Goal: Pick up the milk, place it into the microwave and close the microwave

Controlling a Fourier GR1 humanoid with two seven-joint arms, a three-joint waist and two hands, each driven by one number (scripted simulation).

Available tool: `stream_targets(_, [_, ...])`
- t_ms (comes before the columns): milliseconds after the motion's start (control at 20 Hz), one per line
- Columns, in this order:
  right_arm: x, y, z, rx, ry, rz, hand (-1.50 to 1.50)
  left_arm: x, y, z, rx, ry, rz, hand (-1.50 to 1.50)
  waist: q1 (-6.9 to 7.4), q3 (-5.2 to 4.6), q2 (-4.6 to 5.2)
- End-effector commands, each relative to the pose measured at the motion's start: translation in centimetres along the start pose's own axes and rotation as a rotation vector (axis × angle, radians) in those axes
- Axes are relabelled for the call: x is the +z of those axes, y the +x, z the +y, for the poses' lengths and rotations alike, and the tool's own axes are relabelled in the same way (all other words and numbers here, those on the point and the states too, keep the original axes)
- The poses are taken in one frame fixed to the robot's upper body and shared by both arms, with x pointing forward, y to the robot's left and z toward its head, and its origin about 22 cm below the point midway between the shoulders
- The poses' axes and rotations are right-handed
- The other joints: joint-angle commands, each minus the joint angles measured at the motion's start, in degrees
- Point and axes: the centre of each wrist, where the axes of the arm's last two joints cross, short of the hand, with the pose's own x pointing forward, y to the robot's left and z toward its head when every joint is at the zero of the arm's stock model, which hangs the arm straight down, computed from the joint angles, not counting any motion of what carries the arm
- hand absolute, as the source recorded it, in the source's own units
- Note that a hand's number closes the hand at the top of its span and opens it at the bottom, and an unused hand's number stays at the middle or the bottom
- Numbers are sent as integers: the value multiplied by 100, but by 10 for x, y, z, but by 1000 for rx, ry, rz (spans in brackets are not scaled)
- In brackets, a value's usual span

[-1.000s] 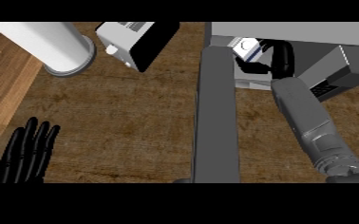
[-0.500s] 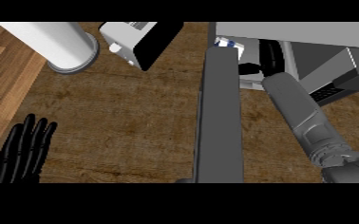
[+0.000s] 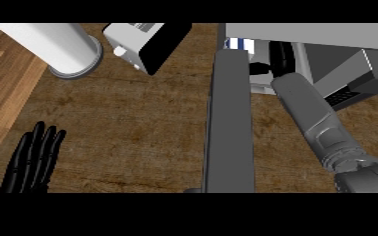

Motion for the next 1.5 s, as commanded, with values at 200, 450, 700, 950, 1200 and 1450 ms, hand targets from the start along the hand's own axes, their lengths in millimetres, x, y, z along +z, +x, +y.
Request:
stream_targets(200, [5, -6, 0, -3, -78, 18, -150, 3, 7, -4, -10, -15, 6, -150, -105, -1, -45])
stream_targets(450, [-7, -14, -26, -18, -121, -6, -150, 11, -3, -12, 0, 2, 22, -150, -107, -5, -56])
stream_targets(700, [-12, -23, -45, -26, -178, 5, -150, 14, 0, -15, -8, -14, 31, -150, -145, -5, -72])
stream_targets(950, [-8, -27, -43, -73, -164, 9, -150, 19, 19, -14, 0, -22, 22, -150, -123, -1, -79])
stream_targets(1200, [6, -49, -54, -205, -88, -2, -150, 16, 20, -17, -16, -6, 17, -150, -286, -5, -131])
stream_targets(1450, [17, -62, -56, -314, -54, 10, -150, 21, 5, -16, -18, -12, 38, -150, -282, -8, -129])
